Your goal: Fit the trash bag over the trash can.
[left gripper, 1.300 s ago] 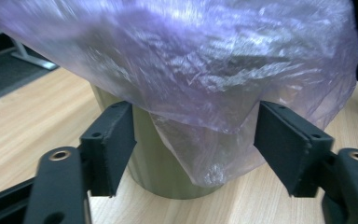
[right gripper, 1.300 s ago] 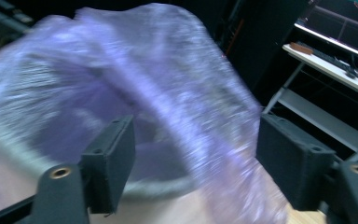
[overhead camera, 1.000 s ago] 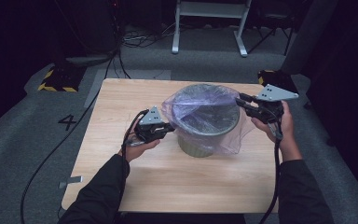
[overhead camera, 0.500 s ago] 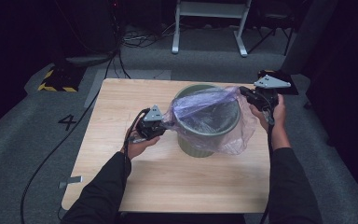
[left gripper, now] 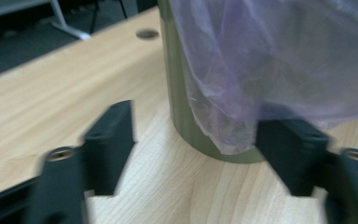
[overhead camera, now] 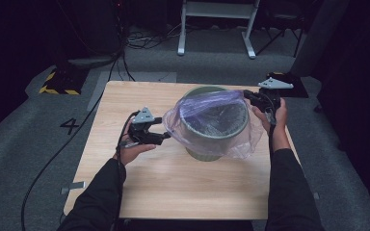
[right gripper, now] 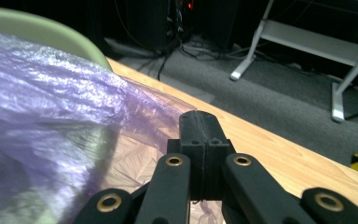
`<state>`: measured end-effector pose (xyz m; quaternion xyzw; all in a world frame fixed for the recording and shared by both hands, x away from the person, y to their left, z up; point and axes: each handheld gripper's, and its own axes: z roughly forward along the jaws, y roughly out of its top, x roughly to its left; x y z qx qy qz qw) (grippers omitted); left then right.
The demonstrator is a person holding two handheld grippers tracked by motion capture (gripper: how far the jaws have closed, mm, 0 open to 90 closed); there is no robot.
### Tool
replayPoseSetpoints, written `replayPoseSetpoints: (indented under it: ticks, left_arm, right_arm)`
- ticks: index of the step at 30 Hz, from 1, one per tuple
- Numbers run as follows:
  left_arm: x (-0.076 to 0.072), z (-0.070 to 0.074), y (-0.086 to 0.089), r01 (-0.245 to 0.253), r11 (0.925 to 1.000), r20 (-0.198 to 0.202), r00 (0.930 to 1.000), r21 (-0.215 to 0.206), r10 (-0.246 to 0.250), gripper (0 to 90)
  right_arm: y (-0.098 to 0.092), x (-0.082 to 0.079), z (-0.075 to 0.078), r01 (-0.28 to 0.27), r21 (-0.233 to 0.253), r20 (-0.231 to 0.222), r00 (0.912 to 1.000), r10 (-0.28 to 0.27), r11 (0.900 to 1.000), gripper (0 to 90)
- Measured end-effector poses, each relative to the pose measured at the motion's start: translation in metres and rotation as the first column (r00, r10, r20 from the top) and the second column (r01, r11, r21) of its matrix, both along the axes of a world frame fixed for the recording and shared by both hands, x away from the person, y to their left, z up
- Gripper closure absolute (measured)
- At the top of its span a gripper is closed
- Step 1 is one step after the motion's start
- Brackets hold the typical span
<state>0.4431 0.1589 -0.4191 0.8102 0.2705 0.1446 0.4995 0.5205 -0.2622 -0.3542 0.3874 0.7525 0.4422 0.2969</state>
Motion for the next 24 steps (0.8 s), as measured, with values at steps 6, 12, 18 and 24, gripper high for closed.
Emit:
replayPoseSetpoints:
  ticks: [6, 12, 18, 24]
  left_arm:
    - [-0.020, 0.030, 0.028, 0.048, 0.9960, 0.053, 0.9976, -0.076, -0.044, 16.7]
    - [-0.033, 0.063, 0.039, 0.109, 0.9866, 0.108, 0.9895, -0.121, -0.096, 15.8]
    - [-0.028, 0.089, 0.022, 0.143, 0.9795, 0.127, 0.9839, -0.142, -0.126, 18.1]
    - [0.000, 0.094, -0.009, 0.126, 0.9907, 0.068, 0.9901, -0.050, -0.123, 31.0]
  right_arm:
    - [-0.003, -0.007, 0.007, -0.003, 0.007, 0.025, 0.9997, 0.003, 1.000, 90.0]
    - [-0.001, -0.013, 0.014, -0.015, 0.020, 0.050, 0.9986, 0.014, 1.000, 90.0]
    - [0.006, -0.017, 0.021, -0.033, 0.014, 0.064, 0.9974, 0.032, 0.999, 88.9]
    - [0.015, -0.019, 0.025, -0.063, -0.013, 0.065, 0.9958, 0.064, 0.998, 87.5]
